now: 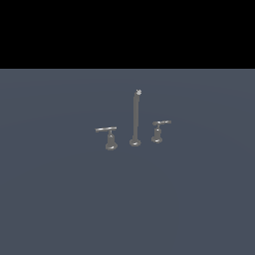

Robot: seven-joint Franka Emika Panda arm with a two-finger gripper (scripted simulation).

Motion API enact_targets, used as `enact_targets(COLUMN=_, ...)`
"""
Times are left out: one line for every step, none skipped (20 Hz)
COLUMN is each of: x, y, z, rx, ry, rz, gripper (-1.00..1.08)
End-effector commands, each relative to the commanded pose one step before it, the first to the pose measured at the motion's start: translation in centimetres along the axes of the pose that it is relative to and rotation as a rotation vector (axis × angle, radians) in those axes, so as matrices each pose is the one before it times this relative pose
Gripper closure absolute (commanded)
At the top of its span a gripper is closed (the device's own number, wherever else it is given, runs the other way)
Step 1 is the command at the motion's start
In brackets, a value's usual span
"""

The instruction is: Turn on the faucet by rotating a designated handle.

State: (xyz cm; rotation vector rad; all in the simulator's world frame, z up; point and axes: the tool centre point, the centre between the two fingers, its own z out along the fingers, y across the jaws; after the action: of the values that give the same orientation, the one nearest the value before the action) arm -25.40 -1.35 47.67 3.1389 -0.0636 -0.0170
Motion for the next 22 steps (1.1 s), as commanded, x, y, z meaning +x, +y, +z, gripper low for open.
enact_targets(x=0.000, y=0.001, z=0.000, rx=0.00000, ry=0.00000, rz=0.00000, gripper=1.08)
enact_targets(x=0.005, y=-0.007, z=0.015, rx=-0.00002, ry=0.00001, rz=0.00069, gripper=1.08)
enact_targets(x=0.018, y=-0.039, z=0.047, rx=0.00002, ry=0.00000, rz=0.00138, gripper=1.08)
enact_targets(x=0.030, y=-0.058, z=0.077, rx=0.00003, ry=0.00000, rz=0.00258, gripper=1.08)
enact_targets(x=0.042, y=-0.084, z=0.108, rx=0.00004, ry=0.00000, rz=0.00352, gripper=1.08)
enact_targets(x=0.054, y=-0.103, z=0.140, rx=0.00005, ry=0.00001, rz=0.00468, gripper=1.08)
enact_targets(x=0.066, y=-0.128, z=0.171, rx=0.00006, ry=0.00001, rz=0.00565, gripper=1.08)
enact_targets(x=0.078, y=-0.153, z=0.202, rx=0.00008, ry=0.00001, rz=0.00666, gripper=1.08)
enact_targets(x=0.090, y=-0.175, z=0.233, rx=0.00009, ry=0.00001, rz=0.00775, gripper=1.08)
enact_targets(x=0.103, y=-0.199, z=0.265, rx=0.00010, ry=0.00001, rz=0.00876, gripper=1.08)
enact_targets(x=0.115, y=-0.223, z=0.296, rx=0.00011, ry=0.00001, rz=0.00979, gripper=1.08)
enact_targets(x=0.128, y=-0.246, z=0.328, rx=0.00013, ry=0.00002, rz=0.01087, gripper=1.08)
enact_targets(x=0.140, y=-0.271, z=0.360, rx=0.00014, ry=0.00002, rz=0.01190, gripper=1.08)
enact_targets(x=0.153, y=-0.295, z=0.392, rx=0.00016, ry=0.00002, rz=0.01295, gripper=1.08)
enact_targets(x=0.166, y=-0.320, z=0.424, rx=0.00017, ry=0.00003, rz=0.01402, gripper=1.08)
enact_targets(x=0.179, y=-0.344, z=0.456, rx=0.00019, ry=0.00003, rz=0.01510, gripper=1.08)
enact_targets(x=0.192, y=-0.370, z=0.489, rx=0.00021, ry=0.00003, rz=0.01614, gripper=1.08)
enact_targets(x=0.206, y=-0.395, z=0.522, rx=0.00023, ry=0.00004, rz=0.01722, gripper=1.08)
enact_targets(x=0.220, y=-0.420, z=0.555, rx=0.00025, ry=0.00004, rz=0.01831, gripper=1.08)
enact_targets(x=0.233, y=-0.444, z=0.586, rx=0.00027, ry=0.00004, rz=0.01931, gripper=1.08)
enact_targets(x=0.244, y=-0.465, z=0.612, rx=0.00030, ry=0.00004, rz=0.02014, gripper=1.08)
enact_targets(x=0.251, y=-0.479, z=0.629, rx=0.00032, ry=0.00004, rz=0.02068, gripper=1.08)
